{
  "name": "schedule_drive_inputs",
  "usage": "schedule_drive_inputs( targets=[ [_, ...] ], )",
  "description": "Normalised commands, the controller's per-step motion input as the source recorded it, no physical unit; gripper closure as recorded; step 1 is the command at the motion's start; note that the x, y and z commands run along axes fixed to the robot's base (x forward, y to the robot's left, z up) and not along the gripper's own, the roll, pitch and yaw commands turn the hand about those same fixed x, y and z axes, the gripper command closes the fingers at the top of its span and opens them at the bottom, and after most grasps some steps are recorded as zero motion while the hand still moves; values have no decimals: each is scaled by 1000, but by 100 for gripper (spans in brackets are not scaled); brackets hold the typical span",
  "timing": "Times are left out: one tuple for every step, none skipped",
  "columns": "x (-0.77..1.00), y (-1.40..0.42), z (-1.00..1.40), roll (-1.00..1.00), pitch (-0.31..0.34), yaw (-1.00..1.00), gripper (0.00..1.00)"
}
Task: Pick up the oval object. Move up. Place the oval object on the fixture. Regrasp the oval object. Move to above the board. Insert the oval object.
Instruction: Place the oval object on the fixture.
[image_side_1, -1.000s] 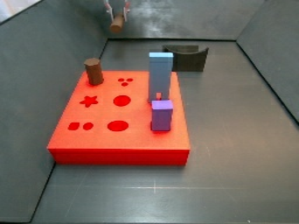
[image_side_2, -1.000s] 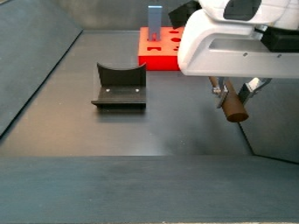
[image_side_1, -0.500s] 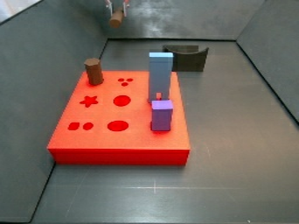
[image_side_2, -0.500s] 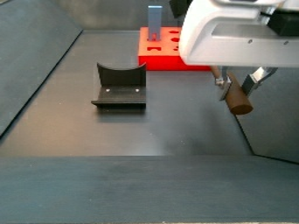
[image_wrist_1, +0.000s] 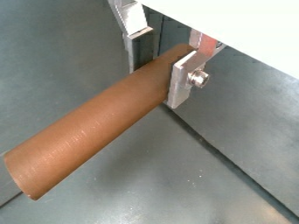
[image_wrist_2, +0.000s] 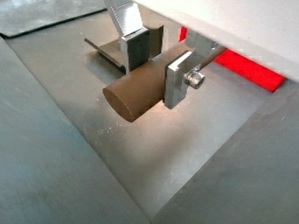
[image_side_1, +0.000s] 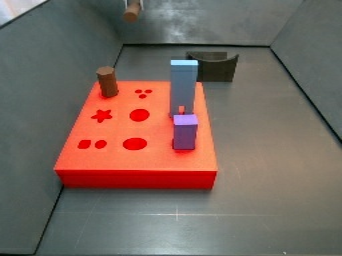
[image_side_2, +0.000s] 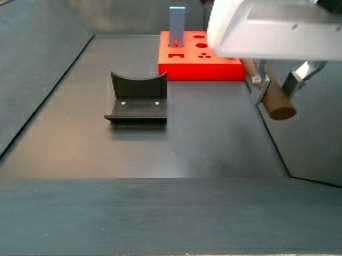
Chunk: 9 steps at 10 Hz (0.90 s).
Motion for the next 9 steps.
schedule_drive_inputs(
  targets=[
    [-31, -5, 691, 96, 116, 24, 100],
    [-27, -6, 636, 96, 117, 27, 100],
    [-26, -2, 521, 88, 117, 27, 100],
    [-25, 0, 429, 84, 113, 25, 100],
    [-22, 3, 298, 75, 112, 23, 100],
    [1000, -713, 334, -70, 29, -144, 100],
    [1000, -706, 284, -70, 56, -117, 100],
    [1000, -676, 265, -61, 61, -88, 100],
    [1000, -604, 251, -71, 73, -44, 100]
  ],
)
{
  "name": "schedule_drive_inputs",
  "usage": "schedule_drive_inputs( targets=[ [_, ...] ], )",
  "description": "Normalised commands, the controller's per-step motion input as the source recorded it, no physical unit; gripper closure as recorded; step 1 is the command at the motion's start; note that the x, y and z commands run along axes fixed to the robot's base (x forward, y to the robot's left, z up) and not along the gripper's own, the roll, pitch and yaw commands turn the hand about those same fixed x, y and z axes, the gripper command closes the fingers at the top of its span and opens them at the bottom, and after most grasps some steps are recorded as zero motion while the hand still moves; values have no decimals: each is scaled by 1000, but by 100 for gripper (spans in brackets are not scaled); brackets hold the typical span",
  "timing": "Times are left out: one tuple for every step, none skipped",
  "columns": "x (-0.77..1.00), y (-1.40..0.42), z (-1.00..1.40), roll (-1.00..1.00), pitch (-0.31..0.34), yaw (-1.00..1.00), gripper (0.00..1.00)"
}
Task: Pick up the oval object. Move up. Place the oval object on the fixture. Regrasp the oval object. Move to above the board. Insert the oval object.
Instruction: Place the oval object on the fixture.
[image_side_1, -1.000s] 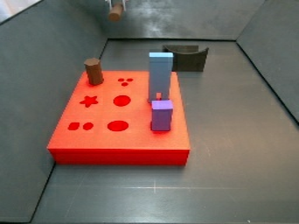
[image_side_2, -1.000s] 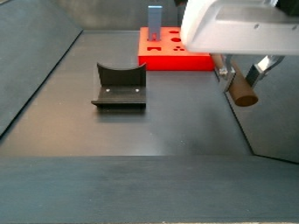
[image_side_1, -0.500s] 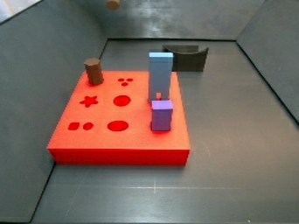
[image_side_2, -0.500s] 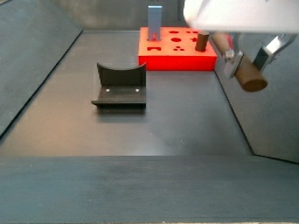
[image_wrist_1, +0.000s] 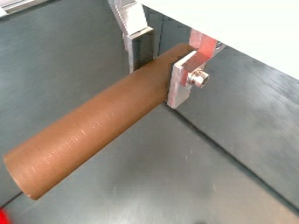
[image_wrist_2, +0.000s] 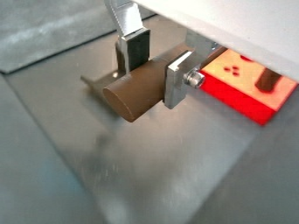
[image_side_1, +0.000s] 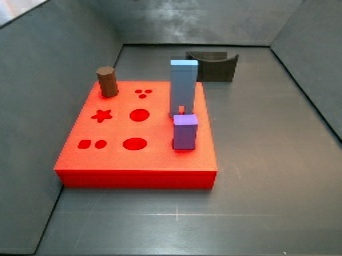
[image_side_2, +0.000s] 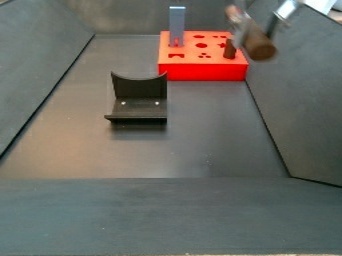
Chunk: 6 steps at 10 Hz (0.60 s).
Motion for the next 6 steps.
schedule_drive_inputs(
  targets=[
    [1000, -578, 242, -81, 89, -33, 100],
    [1000, -510, 208, -75, 100, 0, 100],
    [1000, -438, 180, -79, 107, 10, 100],
    [1000, -395, 161, -85, 116, 13, 100],
    [1000, -346, 143, -86, 121, 16, 100],
    [1000, -302, 122, -90, 123, 14, 100]
  ],
)
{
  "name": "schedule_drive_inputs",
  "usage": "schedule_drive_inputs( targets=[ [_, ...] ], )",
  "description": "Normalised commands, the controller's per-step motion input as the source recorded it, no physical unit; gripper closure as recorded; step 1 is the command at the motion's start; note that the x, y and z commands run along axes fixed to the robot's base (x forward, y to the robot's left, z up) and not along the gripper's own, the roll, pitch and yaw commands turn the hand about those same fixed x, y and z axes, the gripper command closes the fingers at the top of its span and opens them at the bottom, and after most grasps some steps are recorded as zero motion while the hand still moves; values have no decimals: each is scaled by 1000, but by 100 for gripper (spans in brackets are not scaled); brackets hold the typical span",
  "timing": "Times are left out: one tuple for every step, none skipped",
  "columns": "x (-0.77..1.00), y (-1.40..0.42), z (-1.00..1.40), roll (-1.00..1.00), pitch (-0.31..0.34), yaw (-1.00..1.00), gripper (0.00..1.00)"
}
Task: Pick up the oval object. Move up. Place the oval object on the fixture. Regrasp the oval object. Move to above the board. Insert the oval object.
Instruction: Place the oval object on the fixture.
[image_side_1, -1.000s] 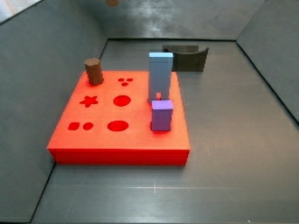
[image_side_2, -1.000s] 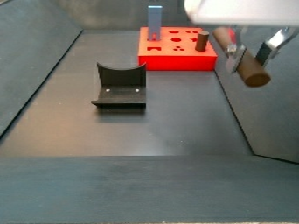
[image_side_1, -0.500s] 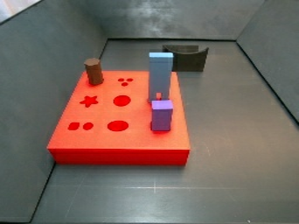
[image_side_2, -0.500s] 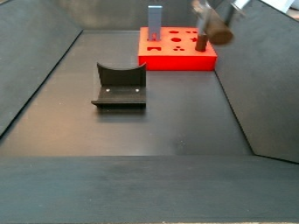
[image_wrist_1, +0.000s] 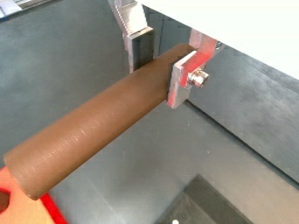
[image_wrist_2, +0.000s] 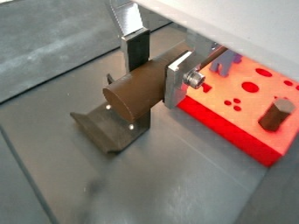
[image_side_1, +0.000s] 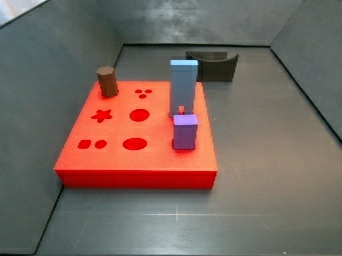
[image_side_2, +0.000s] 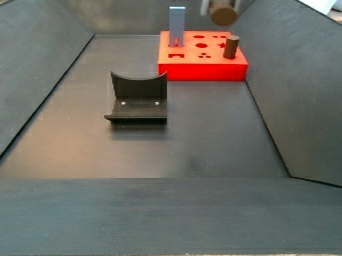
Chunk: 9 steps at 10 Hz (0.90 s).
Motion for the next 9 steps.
schedule_drive_inputs(
  targets=[
    [1000, -254, 106, -95, 135, 14, 100],
    [1000, -214, 92, -92, 142, 15, 100],
    [1000, -182, 74, -86, 138, 16, 100],
    [1000, -148, 63, -73, 139, 19, 100],
    [1000, -116, 52, -61, 146, 23, 100],
    [1000, 158, -437, -1000, 177, 51, 100],
    [1000, 193, -468, -1000, 177, 44, 100],
    [1000, 192, -392, -1000, 168, 9, 100],
    [1000, 146, -280, -1000, 184, -18, 100]
  ],
)
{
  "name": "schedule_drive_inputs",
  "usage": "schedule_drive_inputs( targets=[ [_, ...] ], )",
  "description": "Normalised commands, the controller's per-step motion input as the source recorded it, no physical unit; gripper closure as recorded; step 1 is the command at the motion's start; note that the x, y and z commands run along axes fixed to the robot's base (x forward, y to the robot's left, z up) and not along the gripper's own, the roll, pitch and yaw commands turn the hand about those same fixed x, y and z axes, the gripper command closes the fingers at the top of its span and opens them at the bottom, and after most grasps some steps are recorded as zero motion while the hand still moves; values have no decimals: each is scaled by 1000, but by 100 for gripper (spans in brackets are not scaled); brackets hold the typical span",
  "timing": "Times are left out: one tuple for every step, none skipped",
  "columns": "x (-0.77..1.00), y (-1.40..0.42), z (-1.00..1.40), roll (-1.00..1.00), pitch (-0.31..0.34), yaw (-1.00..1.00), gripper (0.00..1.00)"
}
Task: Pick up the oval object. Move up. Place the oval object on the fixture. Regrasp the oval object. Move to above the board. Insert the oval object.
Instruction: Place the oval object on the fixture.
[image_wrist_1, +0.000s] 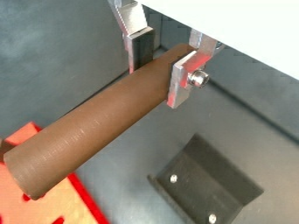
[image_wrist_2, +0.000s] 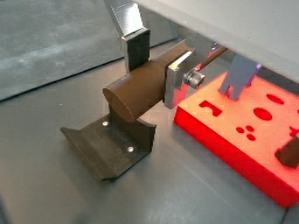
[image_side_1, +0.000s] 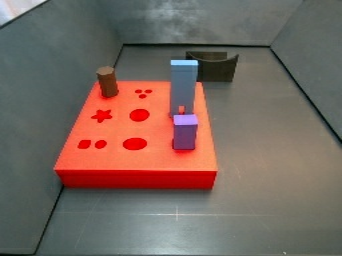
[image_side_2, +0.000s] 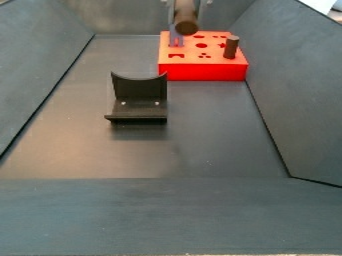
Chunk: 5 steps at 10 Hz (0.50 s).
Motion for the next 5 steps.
schedule_drive_inputs(
  targets=[
    [1000, 135, -226, -1000, 207, -33, 100],
    [1000, 118, -183, -1000, 213, -65, 100],
    [1000, 108, -150, -950, 204, -89, 100],
    [1000, 96, -108, -750, 164, -109, 100],
    [1000, 87, -82, -600, 133, -117, 100]
  ],
)
